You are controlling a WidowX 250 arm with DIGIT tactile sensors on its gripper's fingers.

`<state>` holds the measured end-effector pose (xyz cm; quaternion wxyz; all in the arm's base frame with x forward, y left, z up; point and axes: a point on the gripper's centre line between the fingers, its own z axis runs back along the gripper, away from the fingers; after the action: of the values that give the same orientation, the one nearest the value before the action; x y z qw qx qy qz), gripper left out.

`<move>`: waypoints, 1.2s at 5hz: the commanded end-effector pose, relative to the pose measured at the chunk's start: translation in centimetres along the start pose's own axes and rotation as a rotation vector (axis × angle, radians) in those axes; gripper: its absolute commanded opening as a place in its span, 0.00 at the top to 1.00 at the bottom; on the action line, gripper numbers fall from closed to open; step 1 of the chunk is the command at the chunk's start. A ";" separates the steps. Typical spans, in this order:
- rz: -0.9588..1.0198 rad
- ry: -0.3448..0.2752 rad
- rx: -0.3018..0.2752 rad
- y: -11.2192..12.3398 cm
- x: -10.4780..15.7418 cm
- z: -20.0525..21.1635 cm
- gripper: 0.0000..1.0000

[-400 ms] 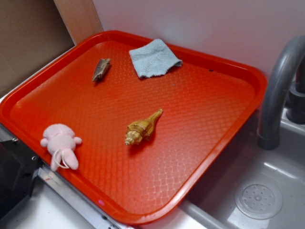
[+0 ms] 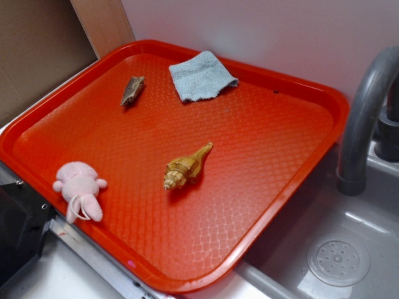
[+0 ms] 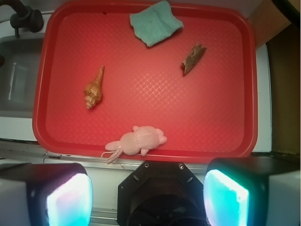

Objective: Grab the shell.

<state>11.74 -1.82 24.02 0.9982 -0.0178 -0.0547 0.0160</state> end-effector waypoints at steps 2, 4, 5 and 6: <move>0.343 -0.110 -0.041 -7.2 4.2 -7.0 0.00; 0.306 -0.118 -0.044 -9.9 7.4 -12.5 0.00; 0.276 -0.064 -0.041 -10.5 7.9 -15.2 0.00; 0.230 -0.033 -0.001 -10.9 7.9 -17.8 0.00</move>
<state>21.28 -12.64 6.53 0.9898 -0.0105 -0.0510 0.1327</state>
